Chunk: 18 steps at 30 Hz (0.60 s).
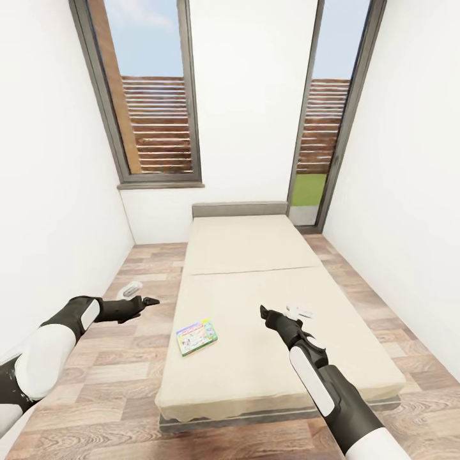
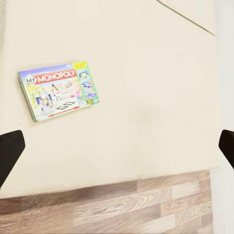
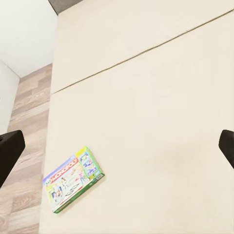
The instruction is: Put all the toys in the child's room - the three board games (two on the bed and one on the table), the two jigsaw puzzles on the table, and the tennis ball on the table - inside the toy box on the table in the child's room.
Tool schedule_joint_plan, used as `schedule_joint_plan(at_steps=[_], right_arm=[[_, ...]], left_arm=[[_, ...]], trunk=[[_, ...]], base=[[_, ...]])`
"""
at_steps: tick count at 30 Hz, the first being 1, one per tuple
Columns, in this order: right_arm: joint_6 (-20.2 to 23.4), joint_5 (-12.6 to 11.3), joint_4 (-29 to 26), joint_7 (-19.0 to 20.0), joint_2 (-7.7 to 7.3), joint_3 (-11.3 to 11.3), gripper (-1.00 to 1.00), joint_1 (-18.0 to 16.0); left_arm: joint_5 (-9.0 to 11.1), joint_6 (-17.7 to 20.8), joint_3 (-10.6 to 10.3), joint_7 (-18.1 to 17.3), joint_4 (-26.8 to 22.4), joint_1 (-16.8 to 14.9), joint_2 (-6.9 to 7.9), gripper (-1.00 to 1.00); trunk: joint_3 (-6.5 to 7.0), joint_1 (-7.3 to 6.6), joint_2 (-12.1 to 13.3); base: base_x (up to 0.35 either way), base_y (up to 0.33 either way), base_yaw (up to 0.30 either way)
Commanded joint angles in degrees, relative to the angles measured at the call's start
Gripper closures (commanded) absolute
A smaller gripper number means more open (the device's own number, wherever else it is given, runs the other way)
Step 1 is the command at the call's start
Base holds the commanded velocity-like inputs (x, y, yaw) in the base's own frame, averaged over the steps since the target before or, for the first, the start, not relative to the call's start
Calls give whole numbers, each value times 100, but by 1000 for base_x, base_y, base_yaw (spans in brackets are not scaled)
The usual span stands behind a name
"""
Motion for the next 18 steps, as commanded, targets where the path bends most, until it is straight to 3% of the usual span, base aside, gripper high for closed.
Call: schedule_joint_plan(at_steps=[1,11,18], right_arm=[[15,-38,-10,-48,-5,14,-100,-5],[14,-38,-11,-45,-5,19,-100,-5],[16,-38,-15,-48,-5,20,-100,-5]], left_arm=[[-59,8,49,-33,-7,-4,-2,-100],[-46,-193,54,-56,0,19,-2,-100],[-42,-206,57,-59,2,32,-7,-100]], trunk=[[-13,5,-13],[-13,5,-13],[-13,5,-13]], base=[[179,0,13],[150,0,17],[16,0,202]])
